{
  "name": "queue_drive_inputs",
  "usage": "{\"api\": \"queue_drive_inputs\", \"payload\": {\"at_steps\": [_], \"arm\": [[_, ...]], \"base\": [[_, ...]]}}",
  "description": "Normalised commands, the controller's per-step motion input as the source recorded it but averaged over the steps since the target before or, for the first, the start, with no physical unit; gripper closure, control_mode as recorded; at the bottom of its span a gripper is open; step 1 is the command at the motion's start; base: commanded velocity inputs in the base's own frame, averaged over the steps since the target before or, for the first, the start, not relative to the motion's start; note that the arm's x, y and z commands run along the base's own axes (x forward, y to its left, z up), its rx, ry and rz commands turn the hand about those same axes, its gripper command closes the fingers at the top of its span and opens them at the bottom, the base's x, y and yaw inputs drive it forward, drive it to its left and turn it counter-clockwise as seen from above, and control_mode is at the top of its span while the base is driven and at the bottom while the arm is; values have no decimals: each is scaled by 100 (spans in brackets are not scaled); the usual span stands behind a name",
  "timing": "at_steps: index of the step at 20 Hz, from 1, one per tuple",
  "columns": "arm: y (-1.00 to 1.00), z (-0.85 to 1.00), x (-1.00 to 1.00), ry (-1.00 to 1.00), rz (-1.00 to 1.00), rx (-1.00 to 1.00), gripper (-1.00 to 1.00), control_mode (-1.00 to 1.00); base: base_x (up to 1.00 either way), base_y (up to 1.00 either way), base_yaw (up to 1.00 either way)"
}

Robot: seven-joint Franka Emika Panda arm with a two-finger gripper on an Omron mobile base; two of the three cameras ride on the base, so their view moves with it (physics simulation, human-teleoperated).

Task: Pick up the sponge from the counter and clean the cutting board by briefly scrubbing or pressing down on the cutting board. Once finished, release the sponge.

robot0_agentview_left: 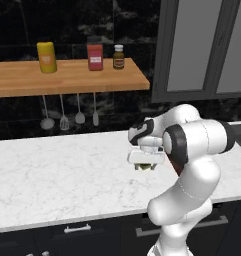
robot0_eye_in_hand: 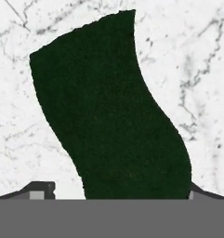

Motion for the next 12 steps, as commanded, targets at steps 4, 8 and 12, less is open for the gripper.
{"api": "queue_drive_inputs", "payload": {"at_steps": [4, 8, 12], "arm": [[0, 26, -25, -10, 0, 0, -100, -100], [0, 50, -46, -15, 0, 0, -100, -100], [0, 59, -53, -18, 0, 0, -100, -100]], "base": [[0, 0, 0], [0, 0, 0], [0, 0, 0]]}}
